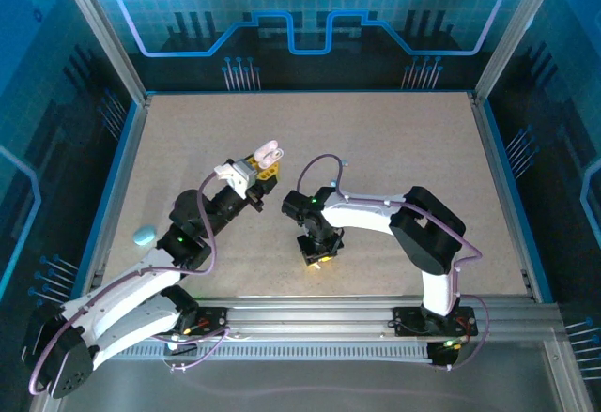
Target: Insert the wireless bluetooth earbuds into the charging case
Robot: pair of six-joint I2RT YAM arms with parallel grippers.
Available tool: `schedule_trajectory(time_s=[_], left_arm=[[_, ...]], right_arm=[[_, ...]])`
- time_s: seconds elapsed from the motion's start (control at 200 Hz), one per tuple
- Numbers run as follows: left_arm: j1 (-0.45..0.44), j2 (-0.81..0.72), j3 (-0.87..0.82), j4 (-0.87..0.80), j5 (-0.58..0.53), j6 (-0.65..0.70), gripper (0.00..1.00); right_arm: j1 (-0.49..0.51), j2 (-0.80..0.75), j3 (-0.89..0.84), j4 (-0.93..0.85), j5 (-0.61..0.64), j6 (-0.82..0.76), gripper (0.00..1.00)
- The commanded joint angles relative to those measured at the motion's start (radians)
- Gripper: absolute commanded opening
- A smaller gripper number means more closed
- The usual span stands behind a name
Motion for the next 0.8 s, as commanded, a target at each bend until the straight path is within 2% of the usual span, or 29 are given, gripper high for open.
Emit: schedule_trajectory(time_s=[0.0,0.365,0.795], left_arm=[[0.006,0.009,0.019,0.015,-0.011,0.01,0.23],[0.006,0.051,0.028,0.041,0.011,-0.016,0.23],[0.005,0.061,0.032,0.044,0.015,-0.026,0.23]], right_arm=[[-0.009,-0.049,-0.02,-0.01,0.057,0.028,0.32],[-0.145,-0.196,-0.186,0.048,0.075,0.072,0.31],[-0.205,-0.166,-0.213,0.071,0.065,0.058,0.32]])
